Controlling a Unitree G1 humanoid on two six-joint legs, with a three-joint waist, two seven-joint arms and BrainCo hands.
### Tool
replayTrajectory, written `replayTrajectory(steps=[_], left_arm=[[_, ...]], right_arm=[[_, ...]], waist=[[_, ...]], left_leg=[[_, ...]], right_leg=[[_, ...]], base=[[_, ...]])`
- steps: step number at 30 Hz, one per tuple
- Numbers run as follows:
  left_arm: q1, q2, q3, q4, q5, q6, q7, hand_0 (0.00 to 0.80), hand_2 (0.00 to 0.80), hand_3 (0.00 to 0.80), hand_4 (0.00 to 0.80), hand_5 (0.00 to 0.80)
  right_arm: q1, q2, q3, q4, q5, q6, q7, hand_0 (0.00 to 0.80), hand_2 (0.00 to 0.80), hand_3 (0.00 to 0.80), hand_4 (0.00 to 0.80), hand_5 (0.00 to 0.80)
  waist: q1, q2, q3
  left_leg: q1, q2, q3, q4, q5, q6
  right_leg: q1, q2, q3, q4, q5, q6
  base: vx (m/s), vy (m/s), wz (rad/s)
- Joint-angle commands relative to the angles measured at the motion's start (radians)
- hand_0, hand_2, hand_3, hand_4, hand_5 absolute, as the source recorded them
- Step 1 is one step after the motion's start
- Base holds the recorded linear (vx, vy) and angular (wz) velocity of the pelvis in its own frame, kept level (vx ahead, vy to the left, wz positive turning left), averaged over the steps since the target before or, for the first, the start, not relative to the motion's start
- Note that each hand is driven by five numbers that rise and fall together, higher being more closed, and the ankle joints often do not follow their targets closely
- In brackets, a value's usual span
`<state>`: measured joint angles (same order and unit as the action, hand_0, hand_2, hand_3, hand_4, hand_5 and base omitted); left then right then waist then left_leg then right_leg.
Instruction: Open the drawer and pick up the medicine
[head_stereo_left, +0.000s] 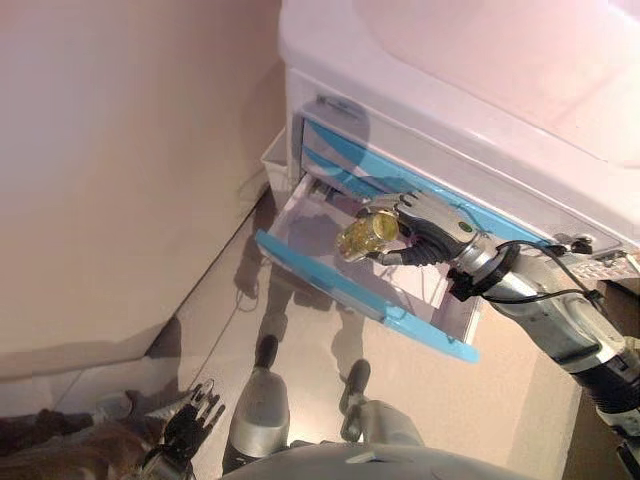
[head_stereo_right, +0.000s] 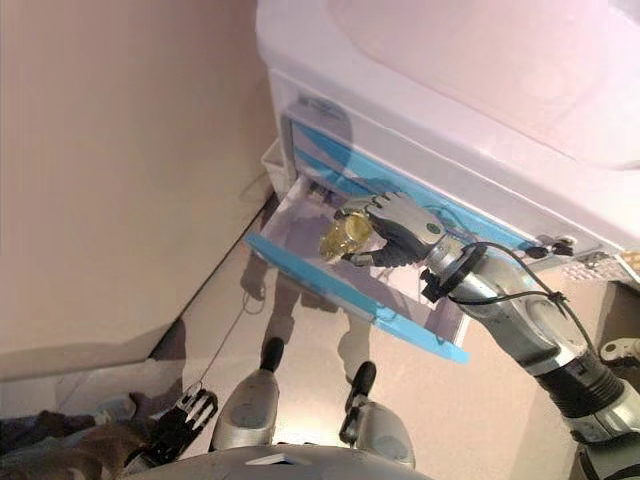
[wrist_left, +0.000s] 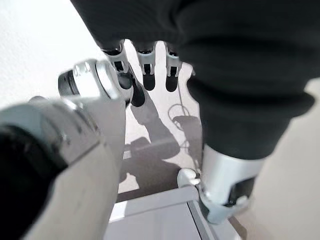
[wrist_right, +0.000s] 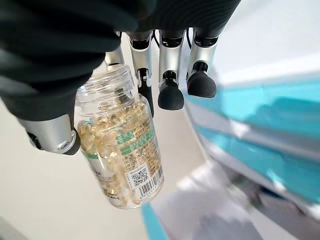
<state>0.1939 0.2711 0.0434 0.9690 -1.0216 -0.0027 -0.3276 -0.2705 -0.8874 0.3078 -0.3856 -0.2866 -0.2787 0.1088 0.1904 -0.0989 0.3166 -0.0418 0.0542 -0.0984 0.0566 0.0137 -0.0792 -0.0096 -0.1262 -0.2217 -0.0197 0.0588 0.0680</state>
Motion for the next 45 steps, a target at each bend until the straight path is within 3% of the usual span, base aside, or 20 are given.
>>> replayTrajectory(steps=[1,13,18,25,30,37,45], left_arm=[[0.062,-0.007,0.008,0.041,0.018,-0.003,0.01,0.0,0.0,0.0,0.0,0.0],[0.08,-0.053,0.053,0.098,0.036,-0.004,0.019,0.0,0.0,0.0,0.0,0.0],[0.076,-0.056,0.072,0.128,0.043,0.008,0.021,0.0,0.0,0.0,0.0,0.0],[0.069,-0.04,0.083,0.153,0.065,0.031,0.036,0.0,0.0,0.0,0.0,0.0],[0.072,-0.024,0.086,0.153,0.071,0.047,0.047,0.0,0.0,0.0,0.0,0.0],[0.07,0.008,0.091,0.141,0.068,0.076,0.07,0.0,0.0,0.0,0.0,0.0],[0.056,0.05,0.08,0.129,0.067,0.112,0.089,0.0,0.0,0.0,0.0,0.0]], right_arm=[[-0.001,-0.046,-0.052,-0.138,0.181,-0.053,0.079,0.8,0.8,0.8,0.8,0.8],[-0.019,-0.029,-0.306,-0.197,0.584,0.065,0.204,0.8,0.8,0.8,0.8,0.8],[-0.064,-0.022,-0.352,-0.149,0.617,0.127,0.187,0.8,0.8,0.8,0.8,0.8],[-0.193,-0.096,-0.372,0.028,0.61,0.187,0.091,0.8,0.8,0.8,0.8,0.8],[-0.295,-0.177,-0.333,0.177,0.606,0.231,0.04,0.8,0.8,0.8,0.8,0.8],[-0.466,-0.281,-0.184,0.519,0.527,0.299,-0.013,0.8,0.8,0.8,0.8,0.8],[-0.691,-0.355,0.088,0.881,0.464,0.344,0.096,0.8,0.8,0.8,0.8,0.8]], waist=[[-0.01,0.01,-0.077],[-0.054,0.01,-0.156],[-0.061,0.014,-0.179],[-0.049,0.005,-0.205],[-0.037,-0.005,-0.214],[-0.02,-0.021,-0.224],[0.011,-0.033,-0.222]], left_leg=[[-0.009,-0.008,0.017,-0.049,-0.008,0.03],[0.048,0.008,0.058,-0.061,-0.024,0.018],[0.069,0.01,0.064,-0.07,-0.023,0.015],[0.094,0.012,0.06,-0.073,-0.027,0.01],[0.107,0.013,0.054,-0.077,-0.027,0.009],[0.114,0.007,0.043,-0.079,-0.025,0.012],[0.113,0.001,0.025,-0.08,-0.019,0.014]], right_leg=[[0.027,-0.002,0.003,0.049,-0.043,0.071],[0.058,-0.005,0.021,0.038,-0.052,0.065],[0.073,-0.005,0.02,0.03,-0.05,0.064],[0.102,-0.003,0.006,0.023,-0.055,0.058],[0.118,-0.002,-0.002,0.018,-0.056,0.058],[0.13,-0.004,-0.013,0.013,-0.054,0.06],[0.139,-0.007,-0.029,0.011,-0.05,0.058]], base=[[0.043,0.044,-0.15],[0.044,0.024,-0.11],[0.055,0.02,-0.06],[0.062,0.0,0.0],[0.053,-0.004,0.01],[0.023,0.0,0.01],[0.005,-0.003,0.01]])
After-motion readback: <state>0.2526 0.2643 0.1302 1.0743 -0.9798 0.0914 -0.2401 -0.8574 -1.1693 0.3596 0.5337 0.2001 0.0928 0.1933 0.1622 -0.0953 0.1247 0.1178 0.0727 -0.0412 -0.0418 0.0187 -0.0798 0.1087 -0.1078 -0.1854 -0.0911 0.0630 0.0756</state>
